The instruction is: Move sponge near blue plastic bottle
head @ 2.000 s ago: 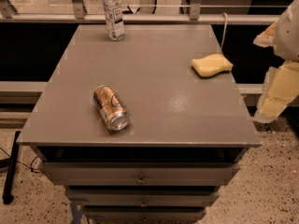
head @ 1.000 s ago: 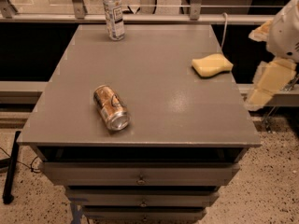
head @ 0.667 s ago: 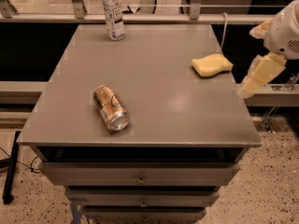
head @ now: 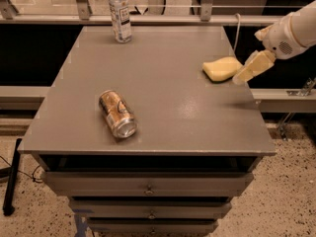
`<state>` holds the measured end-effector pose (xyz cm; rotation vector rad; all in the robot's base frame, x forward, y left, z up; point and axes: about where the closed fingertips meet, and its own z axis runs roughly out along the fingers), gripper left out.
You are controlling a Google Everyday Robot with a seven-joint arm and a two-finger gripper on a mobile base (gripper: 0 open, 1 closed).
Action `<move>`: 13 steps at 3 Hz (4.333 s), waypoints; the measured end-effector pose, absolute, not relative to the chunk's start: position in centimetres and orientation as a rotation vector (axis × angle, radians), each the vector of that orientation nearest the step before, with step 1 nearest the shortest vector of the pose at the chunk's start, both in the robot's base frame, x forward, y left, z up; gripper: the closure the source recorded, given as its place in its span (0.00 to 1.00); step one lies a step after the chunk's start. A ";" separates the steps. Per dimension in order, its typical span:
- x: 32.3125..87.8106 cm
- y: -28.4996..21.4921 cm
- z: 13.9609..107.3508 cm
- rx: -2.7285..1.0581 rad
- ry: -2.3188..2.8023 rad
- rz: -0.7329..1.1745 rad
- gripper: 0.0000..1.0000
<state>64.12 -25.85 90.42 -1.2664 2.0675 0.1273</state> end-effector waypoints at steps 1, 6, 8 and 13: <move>67.9 -27.2 87.4 -1.172 2.087 0.180 0.00; 72.4 -24.1 88.6 -1.052 1.958 0.353 0.88; 73.4 -20.9 91.1 -1.084 1.885 0.357 1.00; 86.0 -10.2 86.7 -1.084 1.792 0.353 1.00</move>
Offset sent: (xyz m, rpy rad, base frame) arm 0.0875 -0.0486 -0.0774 0.1703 0.0336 -0.1591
